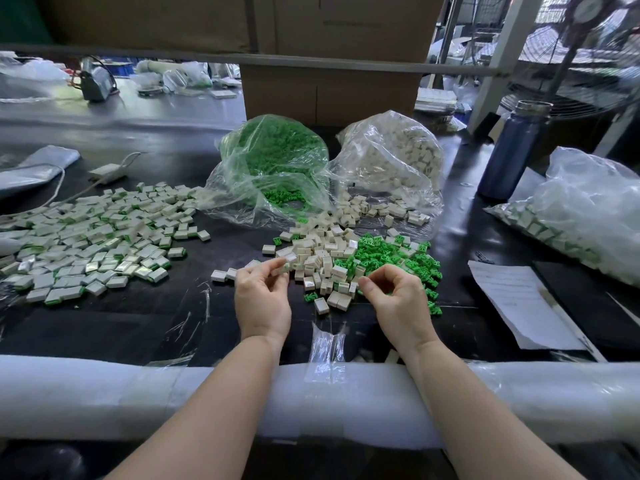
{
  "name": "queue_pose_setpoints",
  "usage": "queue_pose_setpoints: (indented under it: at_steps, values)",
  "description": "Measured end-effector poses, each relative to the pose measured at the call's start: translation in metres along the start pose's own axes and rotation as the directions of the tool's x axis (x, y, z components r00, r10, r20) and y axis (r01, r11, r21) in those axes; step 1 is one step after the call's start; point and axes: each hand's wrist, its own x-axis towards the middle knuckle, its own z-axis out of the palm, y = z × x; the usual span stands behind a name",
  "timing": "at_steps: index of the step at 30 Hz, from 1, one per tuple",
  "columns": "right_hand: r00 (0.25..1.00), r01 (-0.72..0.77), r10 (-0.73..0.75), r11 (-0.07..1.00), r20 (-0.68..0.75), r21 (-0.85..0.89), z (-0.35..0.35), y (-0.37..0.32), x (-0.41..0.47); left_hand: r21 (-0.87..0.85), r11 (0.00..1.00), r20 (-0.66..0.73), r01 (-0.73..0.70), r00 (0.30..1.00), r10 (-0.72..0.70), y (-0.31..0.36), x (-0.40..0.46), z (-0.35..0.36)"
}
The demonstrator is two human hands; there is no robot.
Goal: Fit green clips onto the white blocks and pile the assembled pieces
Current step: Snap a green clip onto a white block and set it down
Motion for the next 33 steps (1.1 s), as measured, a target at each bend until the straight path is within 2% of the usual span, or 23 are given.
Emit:
queue_pose_setpoints:
  at_steps: [5, 9, 12, 17, 21, 28, 31, 33]
  values:
    - [0.996, -0.016, 0.005, 0.993, -0.091, -0.116, -0.002, 0.004, 0.003, 0.141, 0.986, 0.0, 0.085, 0.996, -0.086, -0.005, 0.002, 0.0]
    - [0.995, 0.0, -0.017, 0.986, -0.102, -0.168, -0.002, 0.006, 0.003, 0.27, 0.96, 0.066, 0.069, 0.994, -0.09, -0.004, 0.001, 0.002]
    - [0.994, 0.007, -0.031, 0.978, -0.109, -0.209, -0.001, 0.006, 0.002, 0.327, 0.945, 0.097, 0.025, 0.993, -0.06, -0.003, -0.002, 0.002]
    - [0.994, 0.011, -0.036, 0.973, -0.105, -0.23, -0.002, 0.006, 0.002, 0.419, 0.9, 0.135, -0.12, 0.988, 0.069, -0.004, -0.007, 0.003]
    - [0.994, 0.015, -0.039, 0.971, -0.098, -0.238, -0.002, 0.006, 0.002, 0.507, 0.848, 0.229, -0.155, 0.973, 0.041, -0.003, -0.009, 0.004]
    - [0.996, 0.055, -0.07, 0.972, -0.056, -0.228, -0.001, 0.004, 0.001, 0.525, 0.838, 0.223, -0.151, 0.974, 0.035, -0.002, -0.009, 0.005]
    - [0.991, 0.136, -0.133, 0.972, 0.031, -0.189, 0.001, 0.001, -0.001, 0.421, 0.891, 0.203, -0.17, 0.975, 0.09, -0.002, -0.008, 0.005]
    - [0.977, 0.202, -0.189, 0.969, 0.103, -0.143, 0.003, -0.002, -0.003, 0.288, 0.929, 0.277, -0.231, 0.949, 0.151, 0.002, -0.009, 0.006]
